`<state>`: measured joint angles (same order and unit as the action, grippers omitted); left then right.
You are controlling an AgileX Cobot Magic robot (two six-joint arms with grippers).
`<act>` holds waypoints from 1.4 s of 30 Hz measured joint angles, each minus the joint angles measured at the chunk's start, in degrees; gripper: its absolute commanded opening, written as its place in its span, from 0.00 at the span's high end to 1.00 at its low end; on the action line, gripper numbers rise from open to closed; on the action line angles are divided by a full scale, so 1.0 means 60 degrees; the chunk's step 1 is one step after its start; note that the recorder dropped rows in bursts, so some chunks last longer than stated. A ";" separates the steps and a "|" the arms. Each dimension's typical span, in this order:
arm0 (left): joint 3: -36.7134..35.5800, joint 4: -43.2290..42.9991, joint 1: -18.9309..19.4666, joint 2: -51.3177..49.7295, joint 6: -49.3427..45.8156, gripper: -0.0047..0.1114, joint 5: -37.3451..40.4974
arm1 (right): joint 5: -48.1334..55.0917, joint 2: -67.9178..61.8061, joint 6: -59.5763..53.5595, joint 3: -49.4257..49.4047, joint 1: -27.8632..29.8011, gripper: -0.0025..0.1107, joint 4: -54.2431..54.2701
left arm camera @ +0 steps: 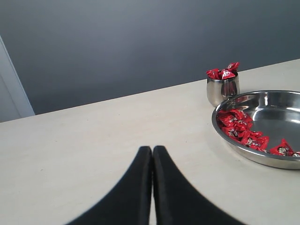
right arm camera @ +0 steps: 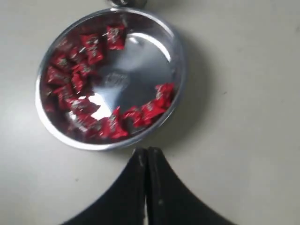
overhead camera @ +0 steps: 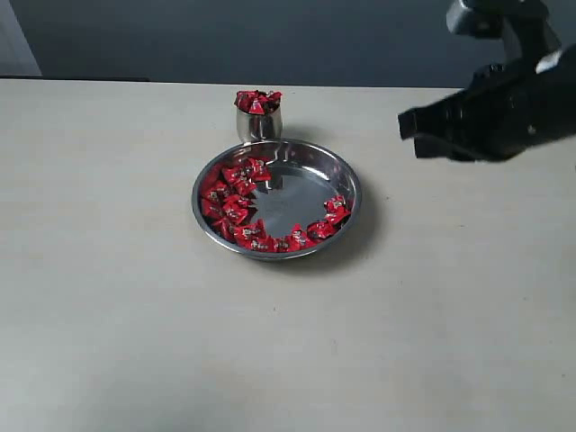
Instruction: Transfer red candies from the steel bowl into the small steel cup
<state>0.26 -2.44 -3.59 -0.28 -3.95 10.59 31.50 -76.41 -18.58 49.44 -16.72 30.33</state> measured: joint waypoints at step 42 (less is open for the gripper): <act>0.0000 -0.0039 0.0000 0.0000 0.0000 0.94 0.0000 | -0.1364 1.2673 0.4432 -0.7109 0.3504 0.98 -0.5679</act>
<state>0.26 -2.68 -3.59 -0.28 -3.95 10.59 23.32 -0.37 8.01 6.79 4.31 -3.75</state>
